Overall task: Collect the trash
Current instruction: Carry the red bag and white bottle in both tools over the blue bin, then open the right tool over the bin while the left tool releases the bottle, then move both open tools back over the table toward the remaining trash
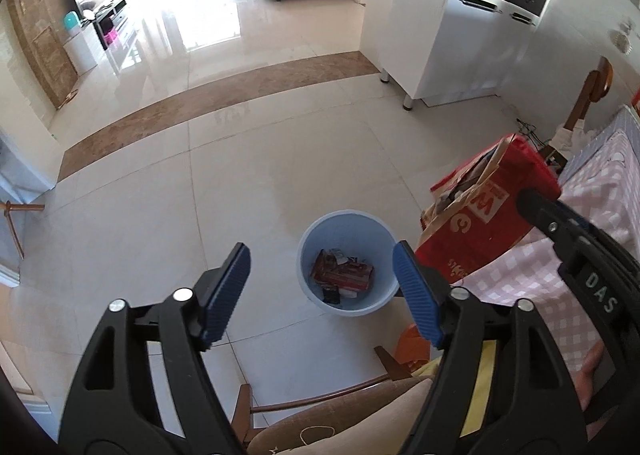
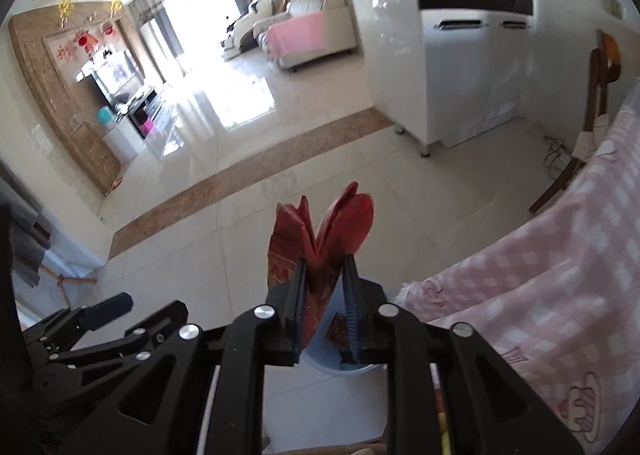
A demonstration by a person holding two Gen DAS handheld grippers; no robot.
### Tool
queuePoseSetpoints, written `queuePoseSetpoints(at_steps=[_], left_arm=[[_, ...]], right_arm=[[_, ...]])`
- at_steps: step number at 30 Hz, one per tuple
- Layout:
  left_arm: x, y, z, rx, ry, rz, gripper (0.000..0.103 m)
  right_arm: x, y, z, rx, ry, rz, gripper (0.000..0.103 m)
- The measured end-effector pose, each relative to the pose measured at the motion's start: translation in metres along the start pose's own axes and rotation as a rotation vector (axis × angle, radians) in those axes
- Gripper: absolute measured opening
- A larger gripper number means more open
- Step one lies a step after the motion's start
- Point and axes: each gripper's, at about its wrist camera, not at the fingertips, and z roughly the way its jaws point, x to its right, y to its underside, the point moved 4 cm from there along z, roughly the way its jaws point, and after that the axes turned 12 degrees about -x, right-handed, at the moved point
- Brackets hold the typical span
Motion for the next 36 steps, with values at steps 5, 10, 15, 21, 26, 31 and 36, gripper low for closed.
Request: queuePoseSetpoints(at_steps=[5,10,15,21,26,31,36], left_arm=[[-0.008,0.001,-0.004,0.011,-0.012,-0.012,0.076],[-0.004,0.004,-0.009,0.021,-0.010,0.003,0.076],[0.005,0.009,-0.019,0.047,-0.002,0.022,0.076],[0.020,0.017,-0.043,0.106,0.014,0.047,0.076],[0.036,0.025,-0.068,0.159,0.019,0.079,0.076],[0.060,0.037,-0.092,0.209,0.054,0.120,0.076],[0.089,0.049,-0.112,0.245,0.080,0.179,0.076]], right_arm=[[0.000,0.002,0.002,-0.001,0.036,-0.001,0.056],[0.004,0.006,-0.002,-0.008,0.030,0.002,0.056],[0.012,0.010,-0.011,-0.020,-0.004,0.030,0.056],[0.021,0.018,-0.043,0.011,-0.018,0.024,0.056],[0.031,0.024,-0.084,0.081,-0.007,0.020,0.058],[0.051,0.030,-0.128,0.160,0.027,0.036,0.063],[0.078,0.044,-0.167,0.225,0.058,0.084,0.069]])
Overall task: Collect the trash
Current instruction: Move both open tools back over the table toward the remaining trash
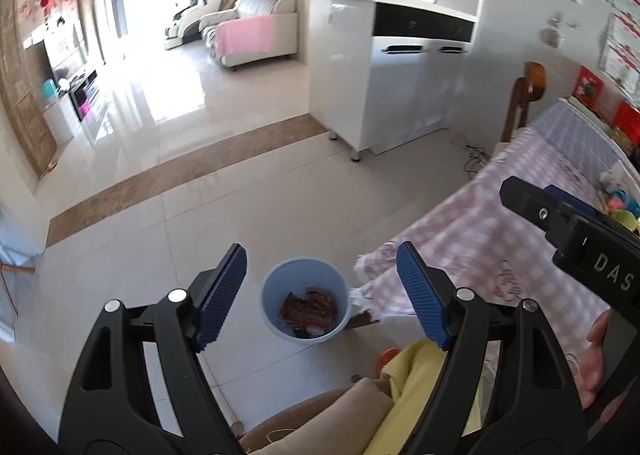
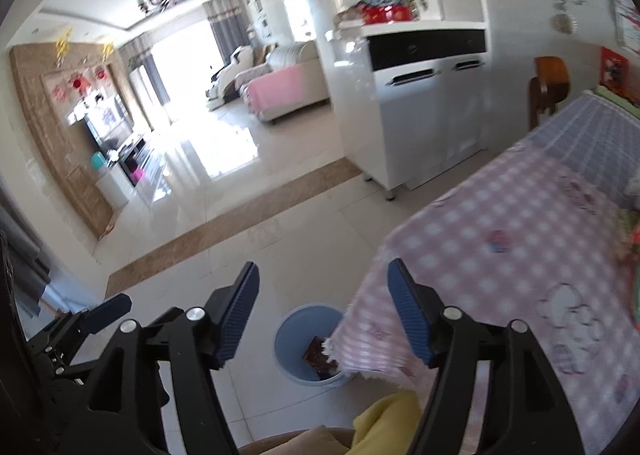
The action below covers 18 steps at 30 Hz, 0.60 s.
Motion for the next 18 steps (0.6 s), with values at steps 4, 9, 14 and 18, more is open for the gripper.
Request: queuePoseSetpoints(at_steps=[4,9,14,18], left_arm=[[0.025,0.000,-0.012,0.021,0.030,0.043,0.077],[0.062,0.001,-0.028,0.052,0.078,0.102,0.077],[0.102,0.000,-0.041,0.077,0.131,0.181,0.079],[0.138,0.000,-0.047,0.087,0.177,0.240,0.079]], right_arm=[[0.027,0.006,-0.029,0.048,0.038,0.042,0.075],[0.061,0.014,-0.061,0.087,0.087,0.096,0.078],[0.098,0.028,-0.087,0.126,0.139,0.161,0.081],[0.135,0.039,-0.109,0.157,0.194,0.236,0.083]])
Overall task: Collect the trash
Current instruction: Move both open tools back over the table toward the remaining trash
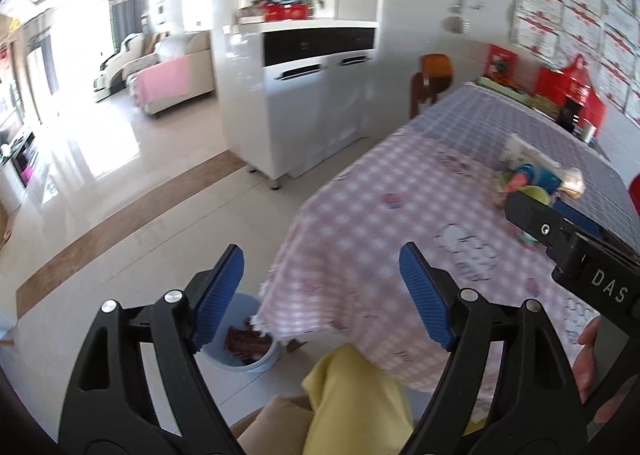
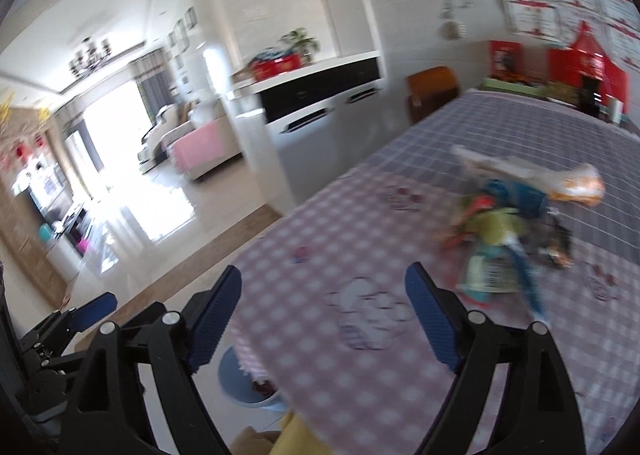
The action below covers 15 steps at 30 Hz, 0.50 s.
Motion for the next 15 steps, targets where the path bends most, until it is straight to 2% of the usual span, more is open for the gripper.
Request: queuePoseSetpoints(at_steps=[9,15], left_arm=[[0.076,-0.010,0.014,-0.021,0.093,0.116,0.081],[0.119,-0.009,0.034,-0.064,0.134,0.182,0.081]], right_arm=[[0.088,0.007,-0.008,-0.008,0.140,0.124,0.083],[0.137,0.019,0.003,-0.064,0.196,0.207,0.083]])
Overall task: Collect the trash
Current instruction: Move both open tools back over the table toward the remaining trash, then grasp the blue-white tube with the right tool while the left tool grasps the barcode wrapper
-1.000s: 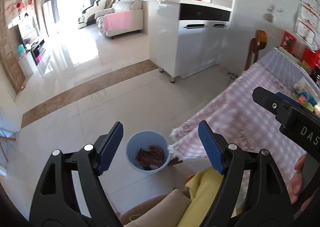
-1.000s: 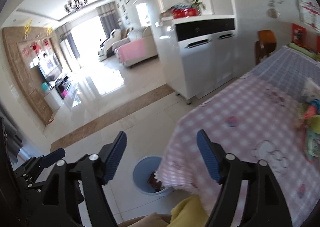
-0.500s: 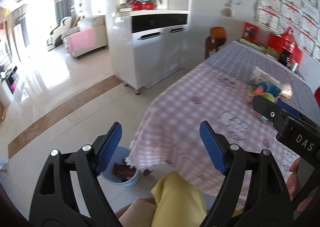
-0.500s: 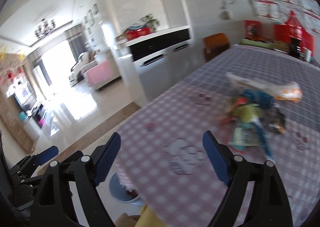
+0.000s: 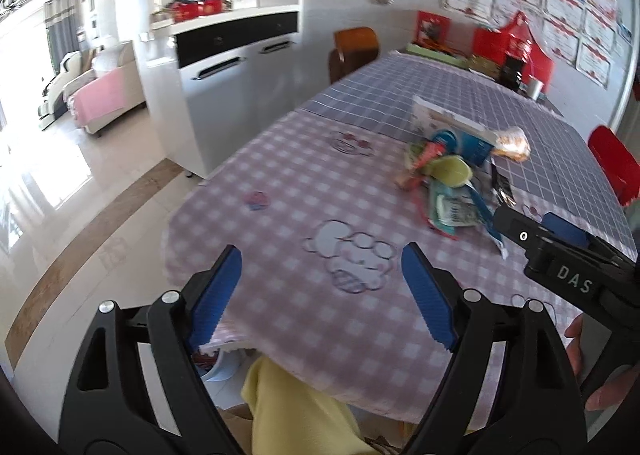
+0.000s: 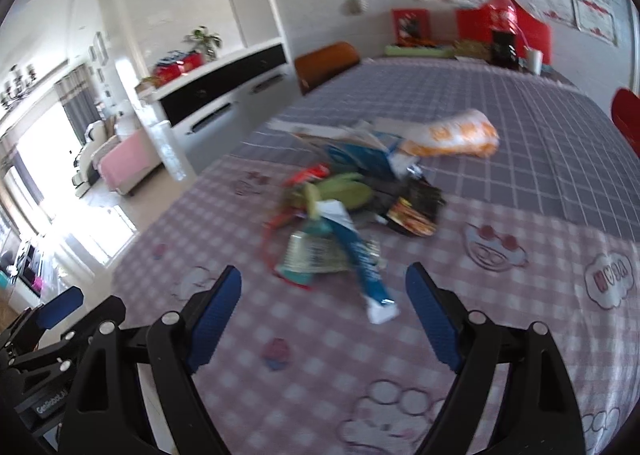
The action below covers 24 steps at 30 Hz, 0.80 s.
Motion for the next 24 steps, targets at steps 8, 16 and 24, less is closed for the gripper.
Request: queuePoseSetpoints(at_steps=[8,16,24], left_arm=[[0.026,-0.004,0.030,-0.065,0.030,0.036,0.081],[0.034,-0.010,0.042,-0.089,0.050,0.044,0.081],[0.069,-0.023,0.048,-0.100,0.130,0.109,0.085]], right_arm=[[0.027,0.001,0.029,-0.075,0.048,0.035,0.082],[0.024,-0.005,0.056,-0.119,0.031,0.016,0.015],[0.040,-0.011,0.008,0.019,0.009,0.064,0.013]])
